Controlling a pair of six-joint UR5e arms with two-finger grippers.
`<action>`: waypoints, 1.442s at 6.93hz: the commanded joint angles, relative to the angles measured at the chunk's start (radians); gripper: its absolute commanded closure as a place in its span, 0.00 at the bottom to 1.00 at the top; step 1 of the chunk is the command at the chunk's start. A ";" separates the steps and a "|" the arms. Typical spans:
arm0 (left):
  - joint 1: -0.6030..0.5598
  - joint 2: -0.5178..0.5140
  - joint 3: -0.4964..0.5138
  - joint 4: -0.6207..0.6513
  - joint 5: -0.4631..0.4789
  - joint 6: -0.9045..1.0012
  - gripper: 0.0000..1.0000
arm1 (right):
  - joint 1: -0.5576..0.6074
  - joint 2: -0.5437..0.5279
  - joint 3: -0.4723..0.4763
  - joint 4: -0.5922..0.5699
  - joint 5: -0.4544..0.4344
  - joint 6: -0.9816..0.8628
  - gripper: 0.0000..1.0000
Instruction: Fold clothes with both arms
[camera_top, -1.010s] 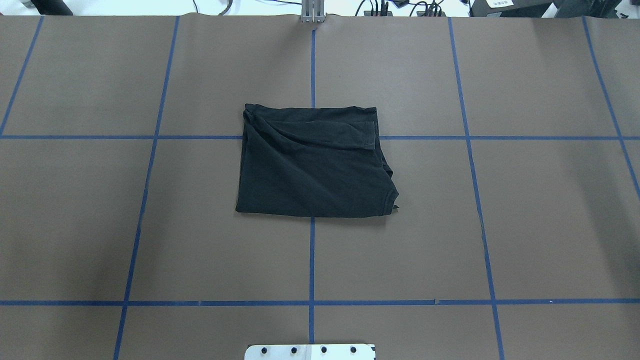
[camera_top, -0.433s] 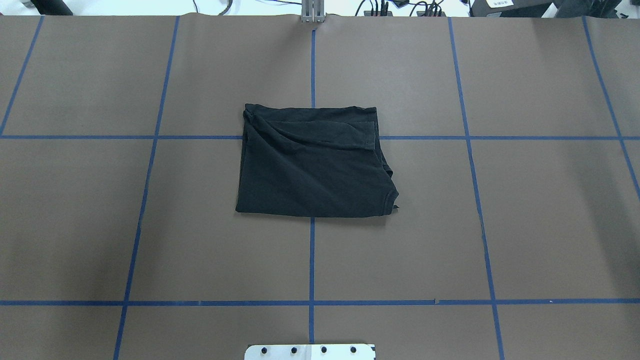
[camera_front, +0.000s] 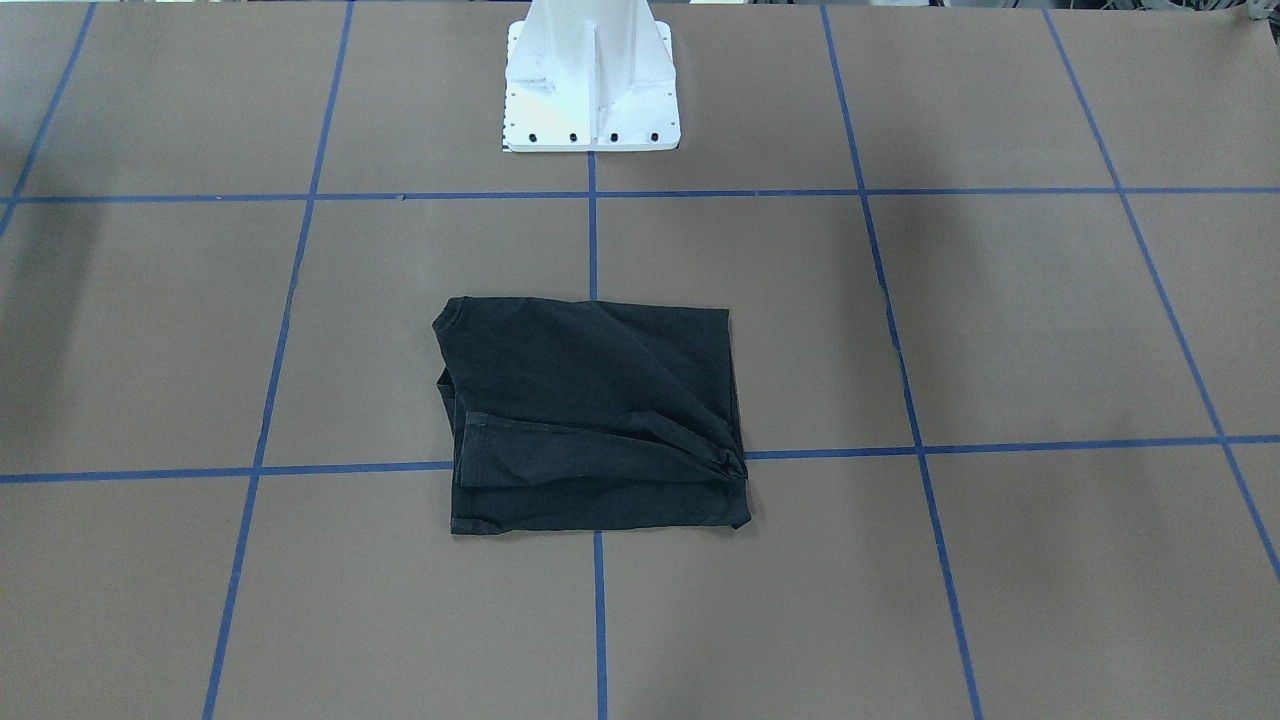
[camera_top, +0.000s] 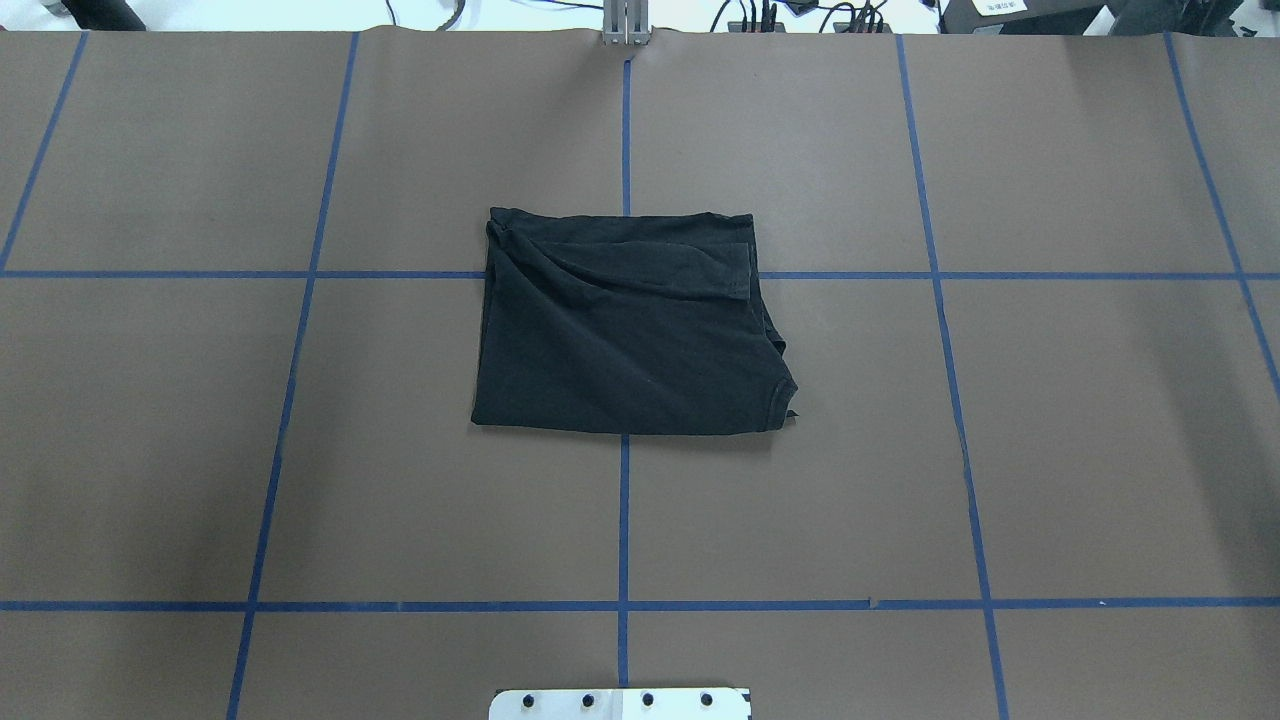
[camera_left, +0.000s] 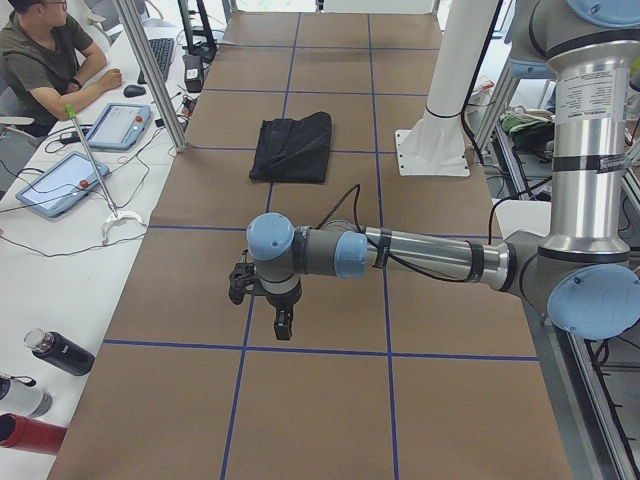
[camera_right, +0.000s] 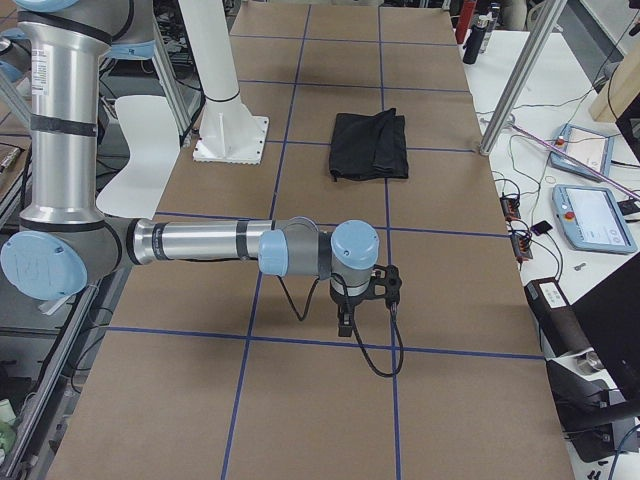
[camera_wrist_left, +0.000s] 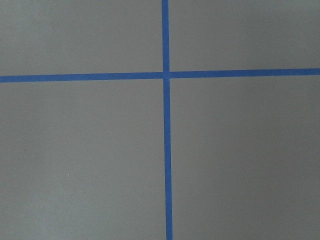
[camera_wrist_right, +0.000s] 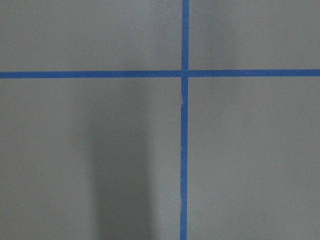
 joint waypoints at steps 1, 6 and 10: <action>0.000 -0.001 0.000 0.000 0.000 0.001 0.01 | 0.000 0.002 0.000 0.003 0.000 -0.001 0.00; 0.002 -0.003 0.000 0.000 0.000 0.000 0.01 | 0.000 0.005 0.002 0.006 0.000 -0.001 0.00; 0.002 -0.004 0.015 0.000 0.000 0.003 0.01 | 0.000 0.006 0.002 0.006 0.000 -0.001 0.00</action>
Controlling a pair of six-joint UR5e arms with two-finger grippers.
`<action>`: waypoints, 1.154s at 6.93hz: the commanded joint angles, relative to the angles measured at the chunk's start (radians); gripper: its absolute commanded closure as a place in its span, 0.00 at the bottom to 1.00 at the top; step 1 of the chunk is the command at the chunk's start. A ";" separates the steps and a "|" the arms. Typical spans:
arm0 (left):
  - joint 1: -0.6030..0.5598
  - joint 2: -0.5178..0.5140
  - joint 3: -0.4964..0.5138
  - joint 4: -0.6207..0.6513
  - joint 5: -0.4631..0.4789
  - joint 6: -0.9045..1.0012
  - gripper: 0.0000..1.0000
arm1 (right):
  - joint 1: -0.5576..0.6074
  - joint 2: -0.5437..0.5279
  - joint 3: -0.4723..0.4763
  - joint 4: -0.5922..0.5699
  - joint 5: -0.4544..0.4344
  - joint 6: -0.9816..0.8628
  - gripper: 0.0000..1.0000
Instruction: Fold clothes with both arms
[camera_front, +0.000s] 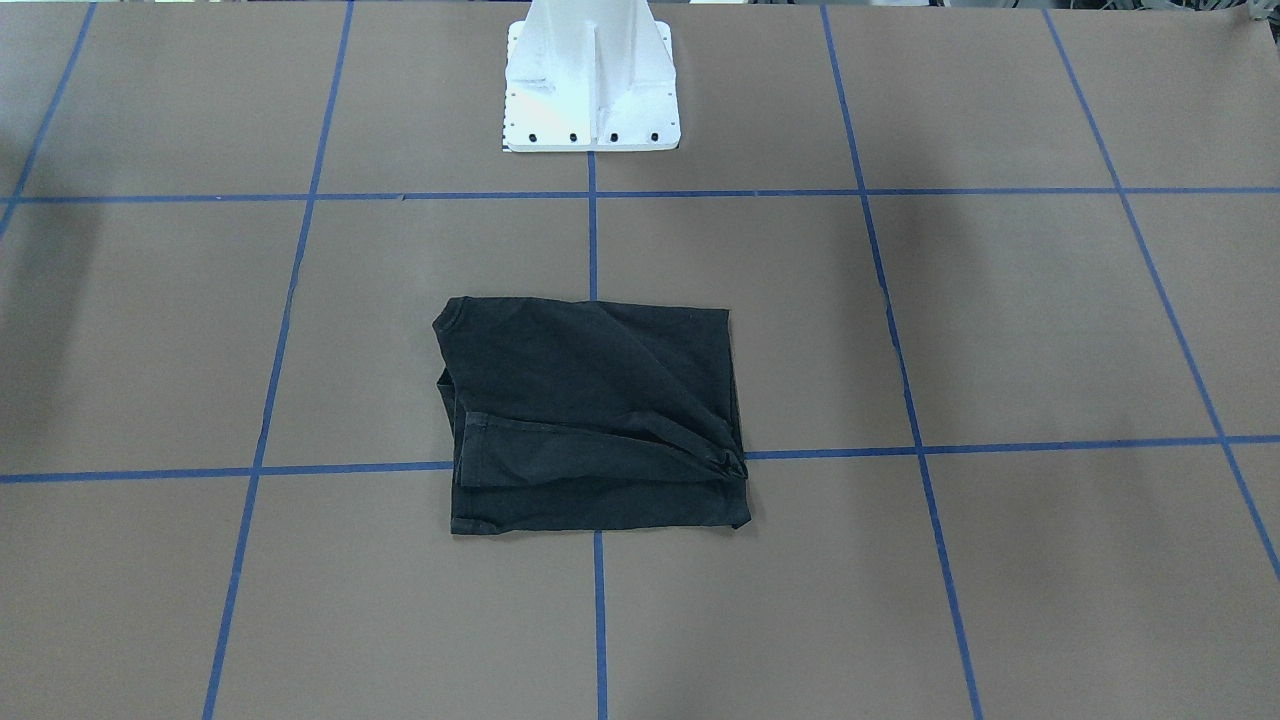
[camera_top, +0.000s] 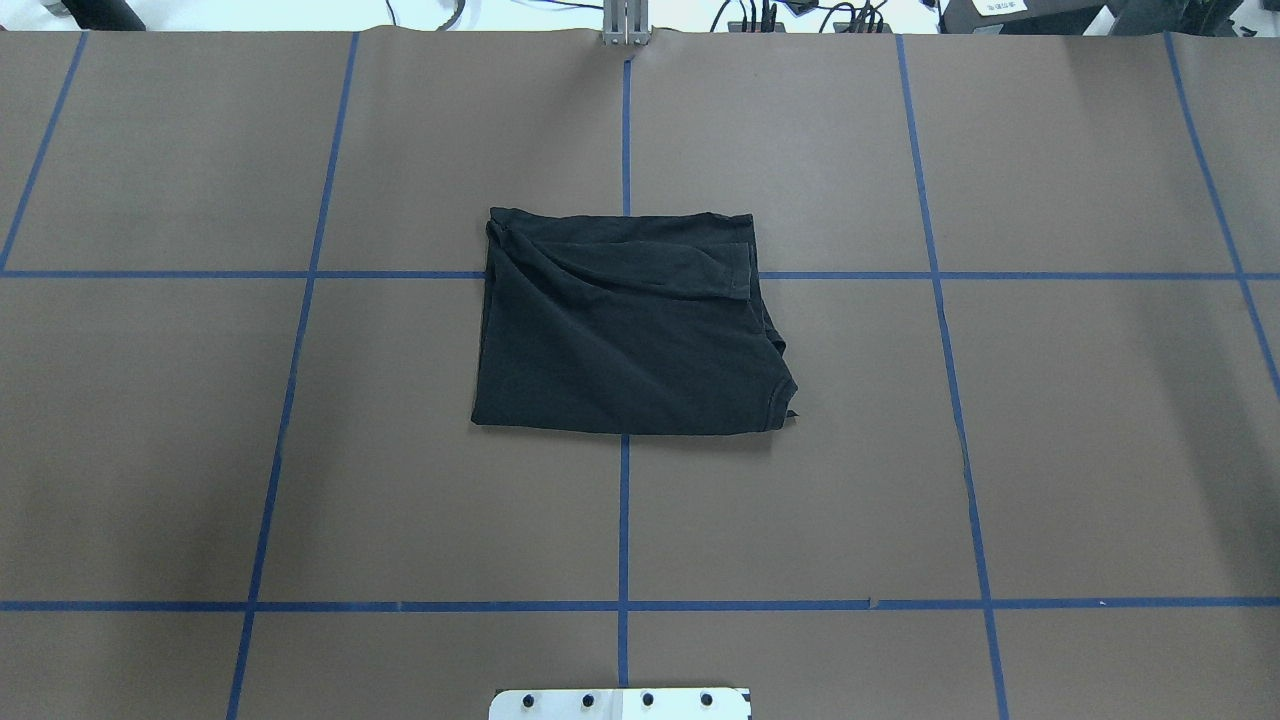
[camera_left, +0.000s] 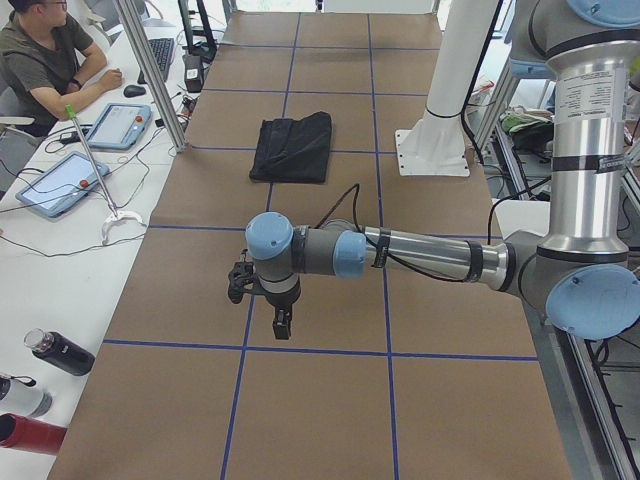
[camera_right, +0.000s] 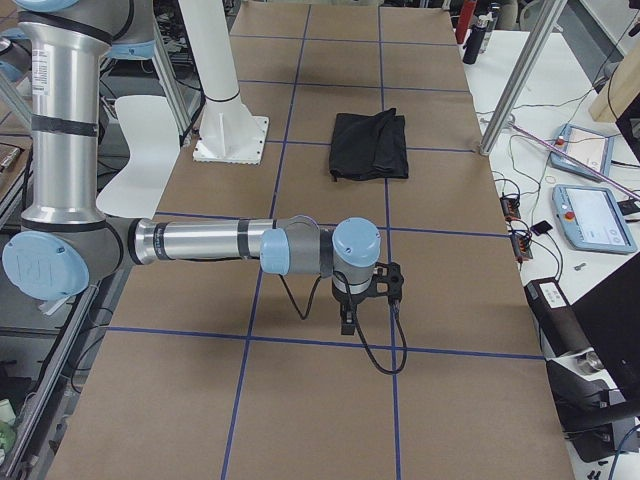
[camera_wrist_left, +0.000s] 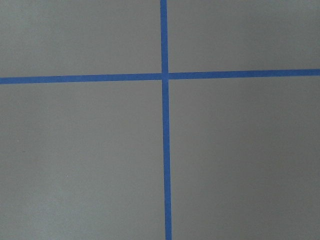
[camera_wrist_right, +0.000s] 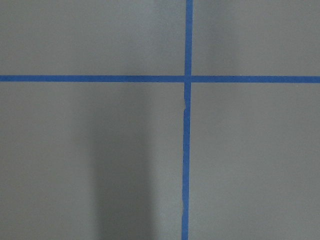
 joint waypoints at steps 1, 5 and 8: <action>0.000 0.004 0.013 0.000 -0.002 0.003 0.01 | 0.000 0.000 -0.001 0.000 -0.001 0.000 0.00; -0.002 0.006 0.052 -0.003 0.000 0.011 0.01 | 0.000 -0.001 -0.001 0.000 -0.001 0.000 0.00; -0.002 0.003 0.052 -0.003 0.000 0.009 0.01 | 0.000 -0.003 -0.001 0.000 0.000 0.000 0.00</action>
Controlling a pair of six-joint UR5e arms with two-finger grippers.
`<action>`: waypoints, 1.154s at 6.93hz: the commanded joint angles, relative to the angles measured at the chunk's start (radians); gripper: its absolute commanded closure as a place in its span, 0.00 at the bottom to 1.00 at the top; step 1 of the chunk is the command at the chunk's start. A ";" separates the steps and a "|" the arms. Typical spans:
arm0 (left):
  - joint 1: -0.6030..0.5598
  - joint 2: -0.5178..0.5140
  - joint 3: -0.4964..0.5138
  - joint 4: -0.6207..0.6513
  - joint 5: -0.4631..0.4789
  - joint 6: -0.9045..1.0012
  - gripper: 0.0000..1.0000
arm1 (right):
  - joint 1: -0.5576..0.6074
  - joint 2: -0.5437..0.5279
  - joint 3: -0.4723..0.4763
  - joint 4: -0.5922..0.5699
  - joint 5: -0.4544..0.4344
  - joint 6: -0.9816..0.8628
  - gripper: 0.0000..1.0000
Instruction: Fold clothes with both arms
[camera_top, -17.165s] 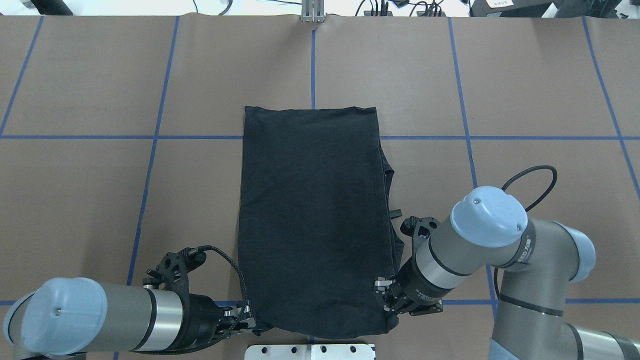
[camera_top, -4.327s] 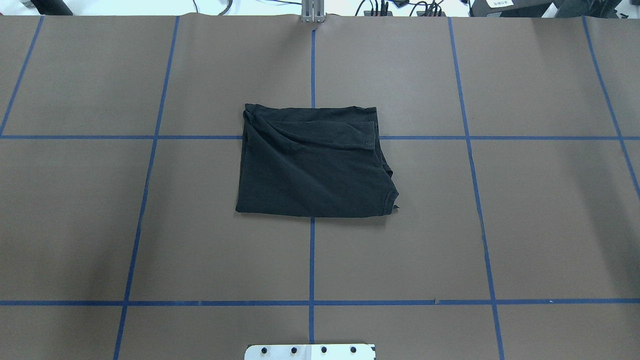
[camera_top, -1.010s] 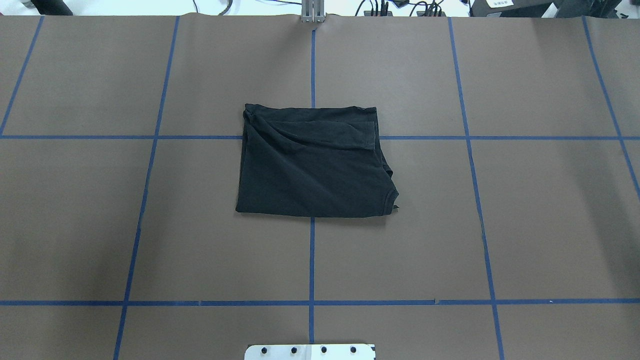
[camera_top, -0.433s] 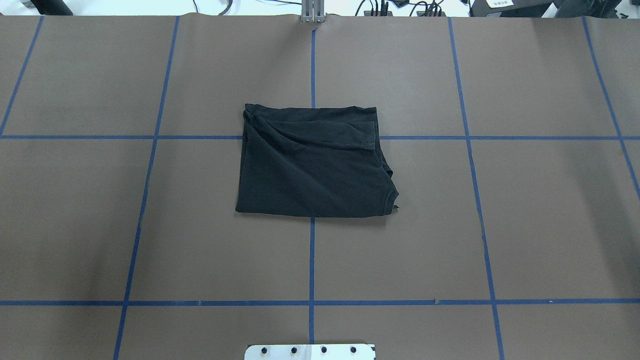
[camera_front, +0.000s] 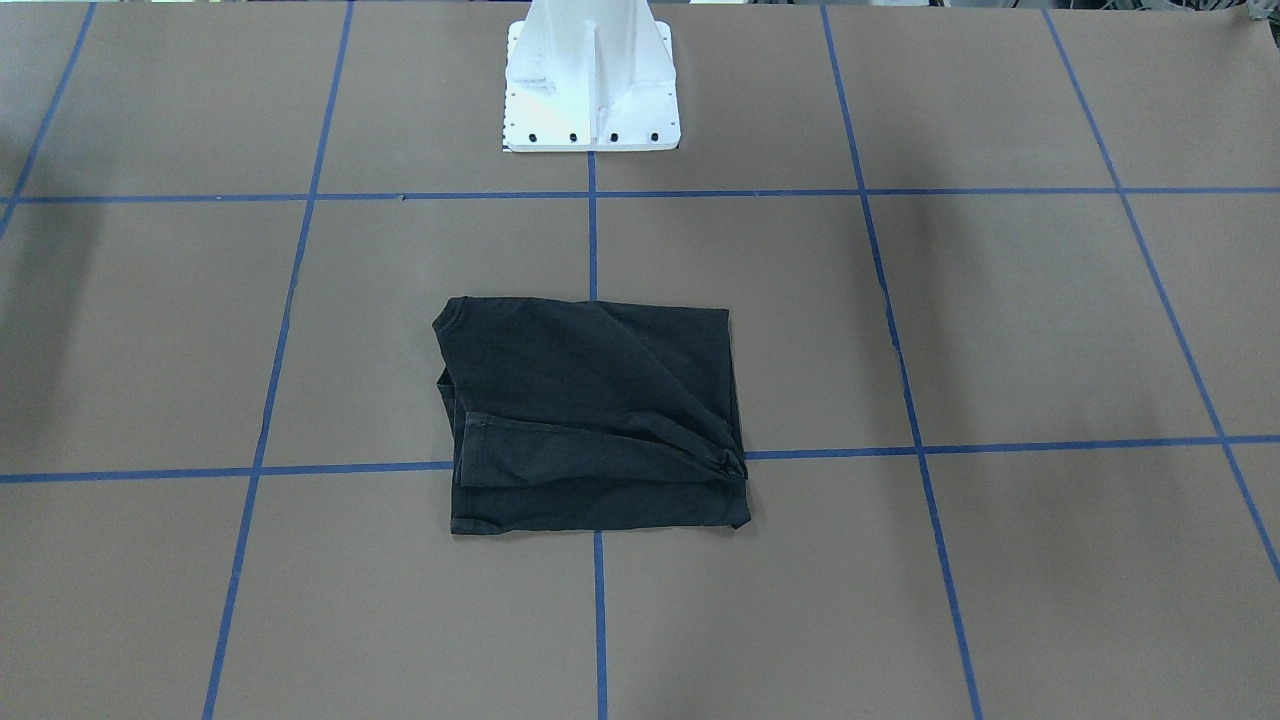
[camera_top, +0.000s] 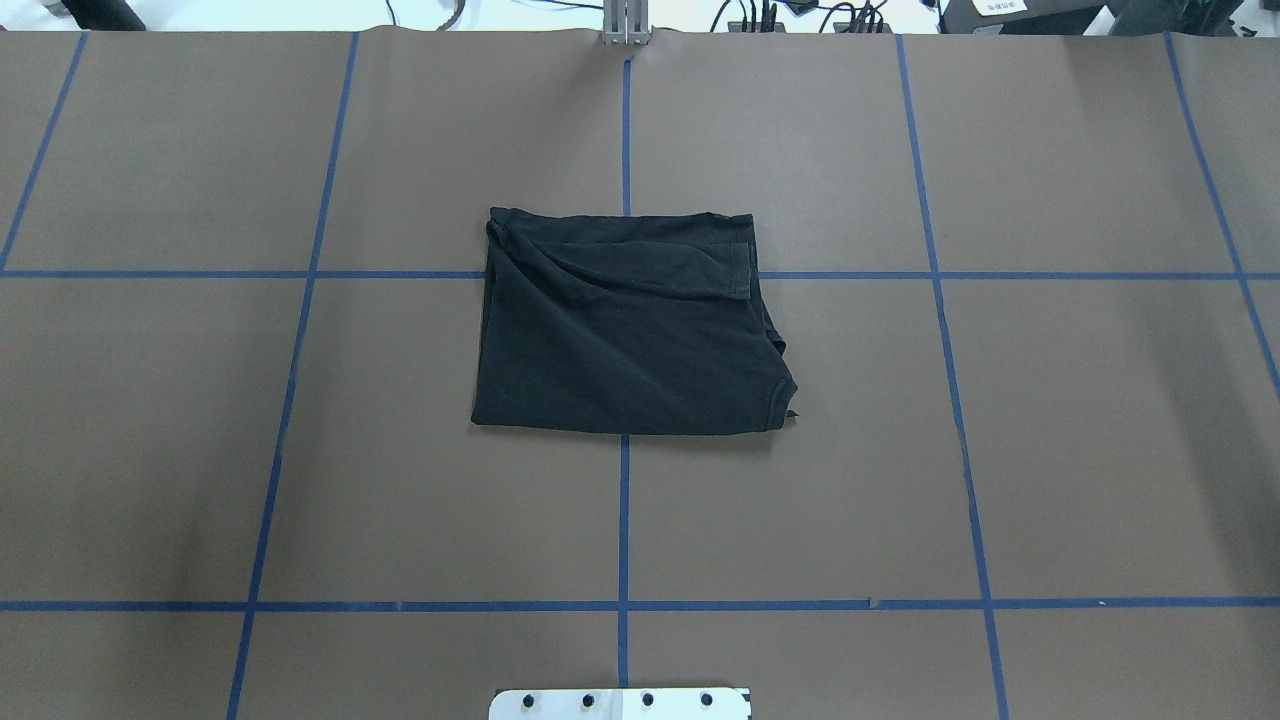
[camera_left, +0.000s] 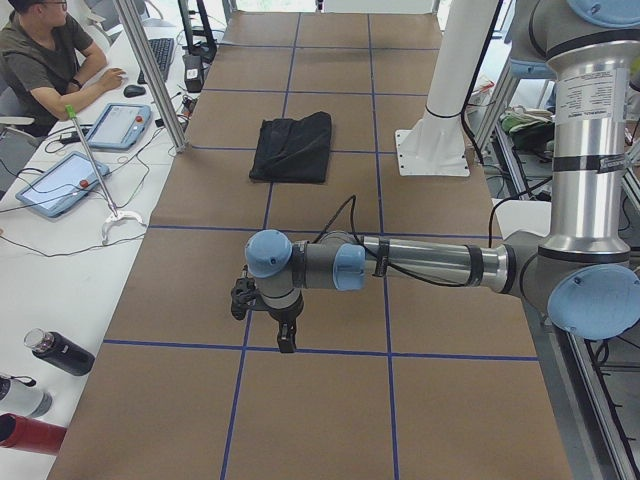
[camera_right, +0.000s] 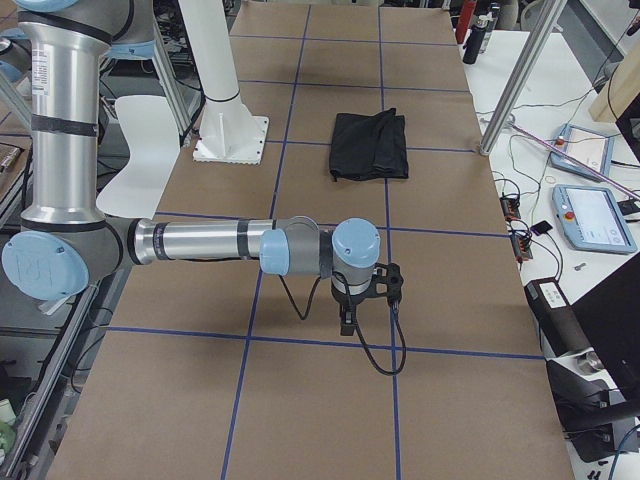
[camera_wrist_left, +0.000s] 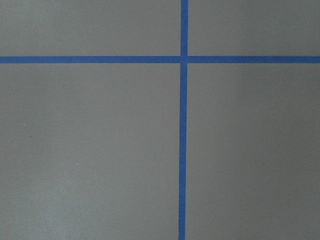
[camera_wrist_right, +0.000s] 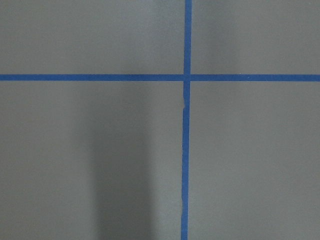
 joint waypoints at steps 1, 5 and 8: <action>0.000 -0.001 0.000 0.000 0.000 -0.001 0.01 | 0.000 0.000 0.000 0.000 -0.001 0.000 0.00; 0.000 -0.001 -0.005 0.002 0.002 -0.001 0.01 | 0.000 0.009 -0.020 0.000 -0.001 0.000 0.00; 0.000 -0.003 -0.005 0.002 0.000 -0.003 0.01 | -0.001 0.017 -0.034 0.000 -0.001 0.001 0.00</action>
